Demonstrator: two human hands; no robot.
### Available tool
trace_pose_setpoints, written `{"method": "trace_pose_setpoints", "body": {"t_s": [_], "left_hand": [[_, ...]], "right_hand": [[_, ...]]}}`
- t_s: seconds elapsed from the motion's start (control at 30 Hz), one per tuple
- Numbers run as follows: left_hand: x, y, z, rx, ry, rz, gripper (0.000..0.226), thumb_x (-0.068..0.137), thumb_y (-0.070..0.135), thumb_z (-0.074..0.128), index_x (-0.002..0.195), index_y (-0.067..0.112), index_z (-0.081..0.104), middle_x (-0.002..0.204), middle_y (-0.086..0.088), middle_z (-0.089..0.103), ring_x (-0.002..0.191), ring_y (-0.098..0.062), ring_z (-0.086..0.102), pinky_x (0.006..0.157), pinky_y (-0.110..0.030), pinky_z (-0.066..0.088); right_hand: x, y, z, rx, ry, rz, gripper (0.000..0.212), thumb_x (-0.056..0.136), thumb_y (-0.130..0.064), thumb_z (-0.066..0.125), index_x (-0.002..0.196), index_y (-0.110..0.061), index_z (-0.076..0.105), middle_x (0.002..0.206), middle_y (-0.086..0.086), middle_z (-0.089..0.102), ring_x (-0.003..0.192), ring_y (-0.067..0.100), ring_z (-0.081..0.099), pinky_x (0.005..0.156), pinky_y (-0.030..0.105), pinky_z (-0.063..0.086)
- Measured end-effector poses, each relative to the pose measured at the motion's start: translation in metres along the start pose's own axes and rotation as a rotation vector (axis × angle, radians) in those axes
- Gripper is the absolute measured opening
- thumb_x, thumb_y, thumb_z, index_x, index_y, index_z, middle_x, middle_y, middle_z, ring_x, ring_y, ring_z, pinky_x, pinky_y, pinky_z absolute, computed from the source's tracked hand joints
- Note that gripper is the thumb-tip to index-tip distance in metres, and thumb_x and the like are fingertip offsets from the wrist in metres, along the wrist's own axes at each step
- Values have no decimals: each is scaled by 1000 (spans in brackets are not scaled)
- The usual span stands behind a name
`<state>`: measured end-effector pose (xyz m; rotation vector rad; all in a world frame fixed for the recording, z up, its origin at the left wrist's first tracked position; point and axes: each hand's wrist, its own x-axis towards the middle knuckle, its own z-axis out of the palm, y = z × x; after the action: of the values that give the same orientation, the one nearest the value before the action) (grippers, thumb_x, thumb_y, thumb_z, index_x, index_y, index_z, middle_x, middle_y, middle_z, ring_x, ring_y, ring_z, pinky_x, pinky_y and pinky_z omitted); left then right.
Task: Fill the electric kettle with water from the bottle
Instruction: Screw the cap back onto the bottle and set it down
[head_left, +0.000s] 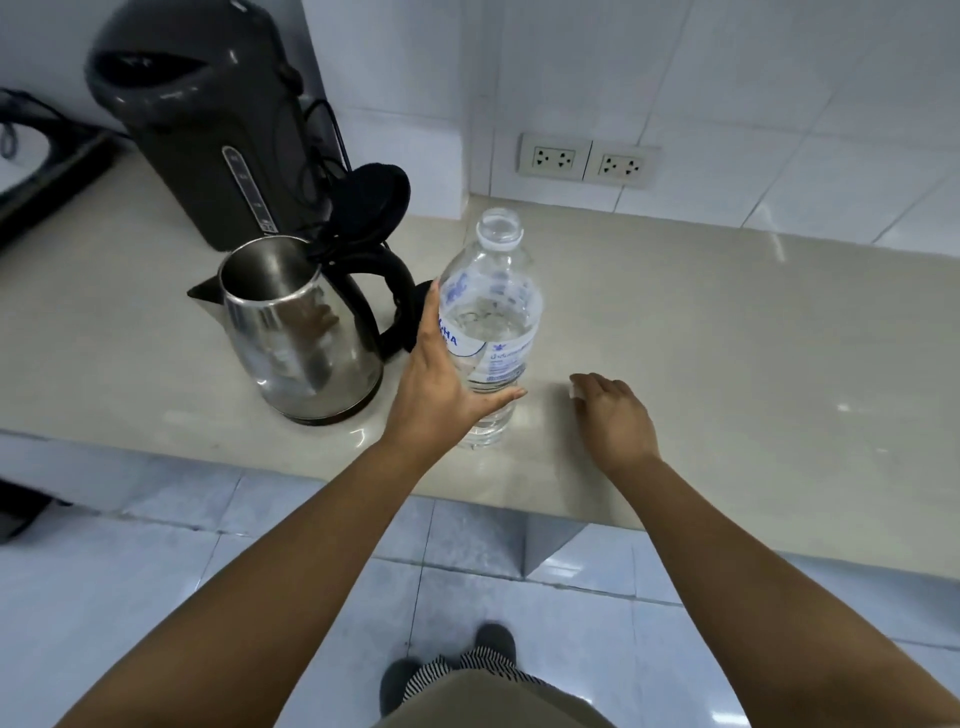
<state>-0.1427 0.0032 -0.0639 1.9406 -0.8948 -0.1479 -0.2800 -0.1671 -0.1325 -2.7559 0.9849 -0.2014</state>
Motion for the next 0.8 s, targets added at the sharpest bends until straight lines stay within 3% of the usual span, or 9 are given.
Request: {"method": "trace_pose_setpoints", "body": {"t_s": [0.13, 0.3, 0.37, 0.43, 0.53, 0.7, 0.8], "left_hand": [[2, 0, -7, 65, -22, 31, 130, 56, 48, 89, 151, 26, 2, 153, -5, 29, 141, -18, 30, 115, -41, 31], [15, 13, -12, 73, -39, -6, 125, 62, 55, 82, 153, 21, 4, 153, -4, 29, 140, -16, 29, 116, -34, 27], [-3, 35, -50, 80, -12, 170, 119, 68, 53, 78, 154, 16, 4, 156, -4, 22, 142, -16, 23, 116, -27, 19], [9, 47, -54, 171, 13, 256, 112, 74, 54, 73, 154, 11, 8, 159, -7, 18, 145, -19, 15, 120, -35, 15], [16, 50, -54, 327, 16, 305, 107, 77, 61, 66, 152, 6, 15, 161, -9, 11, 149, -20, 4, 121, -40, 2], [22, 54, -55, 509, -7, 283, 109, 78, 73, 51, 154, 8, 6, 163, -6, -3, 149, -17, -11, 119, -36, -10], [21, 55, -55, 558, -51, 261, 112, 81, 74, 46, 153, 5, -5, 162, -7, -5, 148, -18, -14, 119, -40, -11]], "right_hand": [[6, -16, -27, 189, 62, 66, 35, 96, -17, 50, 131, -12, 56, 121, 12, 65, 111, 34, 59, 88, 36, 45], [22, -44, -74, 429, 234, 137, 30, 96, -21, 52, 125, -17, 59, 107, 5, 71, 101, 27, 64, 85, 35, 48], [-9, -79, -119, 541, 389, 116, 29, 96, -23, 54, 124, -20, 61, 105, 1, 71, 99, 21, 65, 86, 29, 48], [1, -91, -147, 650, 439, 93, 28, 95, -24, 56, 122, -21, 62, 106, -4, 70, 97, 14, 65, 84, 21, 46], [3, -106, -174, 746, 442, 10, 26, 93, -24, 58, 119, -22, 64, 105, -9, 69, 97, 9, 65, 91, 27, 50], [-2, -133, -206, 551, 371, -208, 27, 95, -21, 57, 121, -20, 65, 105, -12, 68, 88, 0, 61, 85, 13, 46], [-1, -142, -213, 363, 315, -273, 28, 97, -20, 53, 123, -20, 64, 112, -4, 70, 99, 13, 66, 91, 28, 49]]}}
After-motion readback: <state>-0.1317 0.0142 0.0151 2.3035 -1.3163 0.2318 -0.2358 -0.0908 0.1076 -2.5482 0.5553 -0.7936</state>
